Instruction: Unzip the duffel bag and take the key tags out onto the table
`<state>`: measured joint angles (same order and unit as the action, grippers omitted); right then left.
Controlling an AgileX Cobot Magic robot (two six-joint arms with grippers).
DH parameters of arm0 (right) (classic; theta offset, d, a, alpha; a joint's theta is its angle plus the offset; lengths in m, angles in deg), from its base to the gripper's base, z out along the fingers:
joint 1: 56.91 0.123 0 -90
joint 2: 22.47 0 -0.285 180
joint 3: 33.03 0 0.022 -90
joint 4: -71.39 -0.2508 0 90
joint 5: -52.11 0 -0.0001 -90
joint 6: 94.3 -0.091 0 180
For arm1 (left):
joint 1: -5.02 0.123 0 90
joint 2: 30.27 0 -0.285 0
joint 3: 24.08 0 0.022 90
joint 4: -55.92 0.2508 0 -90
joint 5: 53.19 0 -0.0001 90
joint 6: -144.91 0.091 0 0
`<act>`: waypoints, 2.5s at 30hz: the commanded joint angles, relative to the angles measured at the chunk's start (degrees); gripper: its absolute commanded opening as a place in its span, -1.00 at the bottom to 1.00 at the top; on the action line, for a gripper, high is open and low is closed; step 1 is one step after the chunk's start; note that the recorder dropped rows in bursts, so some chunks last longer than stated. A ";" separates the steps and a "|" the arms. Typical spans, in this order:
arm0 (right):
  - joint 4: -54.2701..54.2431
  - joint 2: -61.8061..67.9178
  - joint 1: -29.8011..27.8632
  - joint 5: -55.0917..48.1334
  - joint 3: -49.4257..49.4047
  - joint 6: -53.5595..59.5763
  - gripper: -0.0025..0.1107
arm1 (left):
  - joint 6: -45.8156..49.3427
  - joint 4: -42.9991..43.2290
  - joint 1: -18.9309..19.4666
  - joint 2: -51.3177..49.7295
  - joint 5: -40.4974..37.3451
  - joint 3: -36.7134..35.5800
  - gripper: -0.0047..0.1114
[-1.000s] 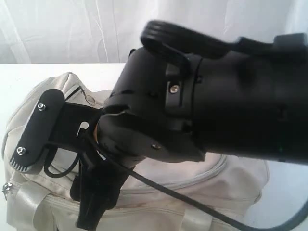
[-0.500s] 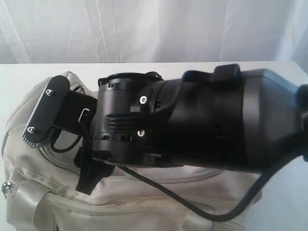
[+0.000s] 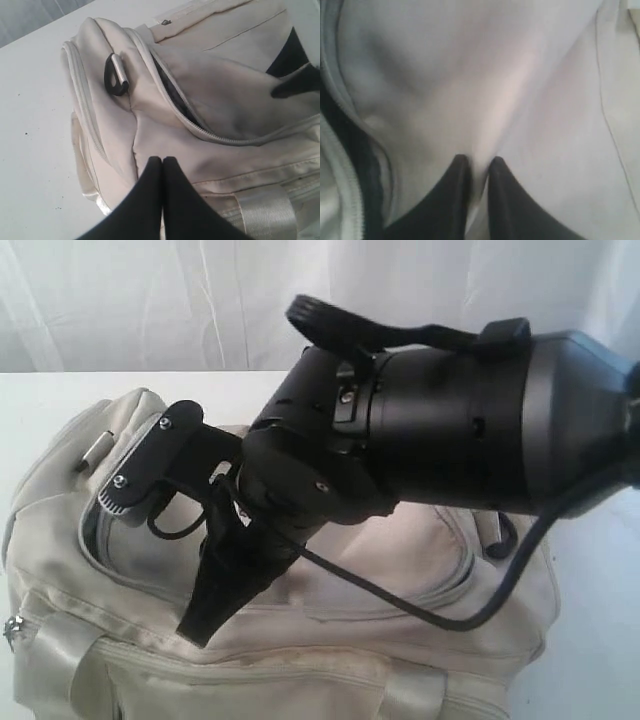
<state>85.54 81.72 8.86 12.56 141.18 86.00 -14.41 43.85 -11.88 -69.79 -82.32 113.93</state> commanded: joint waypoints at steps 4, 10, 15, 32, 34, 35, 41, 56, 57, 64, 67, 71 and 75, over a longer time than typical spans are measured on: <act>5.19 0.25 -6.61 1.42 3.69 -0.30 -0.96 | -0.39 -0.67 0.12 0.37 0.18 -0.45 -0.92; 6.71 1.62 -15.64 3.46 12.97 -0.92 -0.96 | -0.53 -0.76 0.12 0.37 0.30 -0.45 -0.92; 6.71 7.96 -22.54 4.68 21.90 -0.92 -0.95 | -0.53 -0.76 0.12 0.37 0.42 -0.45 -0.92; 20.21 10.02 -25.82 -1.61 31.92 -19.67 -0.03 | -1.01 -1.65 0.12 0.37 2.53 -2.17 -0.92; 20.21 7.45 -25.82 -1.71 31.91 -19.67 -0.08 | -1.01 -1.65 0.12 0.37 2.53 -2.17 -0.92; 20.21 6.55 -25.82 -1.89 31.91 -19.67 -0.09 | -1.01 -1.65 0.12 0.37 2.53 -2.17 -0.92; 7.74 1.19 -25.82 -6.99 31.91 -19.26 -0.10 | -1.01 -1.65 0.12 0.37 2.53 -2.17 -0.92; -31.20 4.85 -15.35 -30.41 29.01 16.46 -0.96 | -1.01 -1.43 0.12 0.37 3.32 -2.65 -0.92; -30.18 5.95 -15.35 -30.41 27.96 15.53 -0.96 | -1.01 -1.43 0.12 0.37 3.32 -2.65 -0.92; -12.18 12.83 -15.35 -27.93 23.84 7.05 -0.96 | -1.01 -1.54 0.12 0.37 3.31 -2.64 -0.92; 4.06 14.09 -16.17 -24.46 23.84 -1.87 -0.96 | -1.01 -1.54 0.12 0.37 3.31 -2.64 -0.92; 11.54 14.77 -18.49 -20.29 23.84 -6.33 -0.96 | -1.01 -1.93 0.12 0.37 3.31 -2.64 -0.92; 11.99 15.40 -23.14 -15.54 25.63 -8.15 -0.96 | -1.01 -2.08 0.12 0.37 3.31 -2.64 -0.92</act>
<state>95.81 96.79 -11.11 -6.24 165.28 80.04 -14.92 43.15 -11.88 -69.79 -79.24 111.72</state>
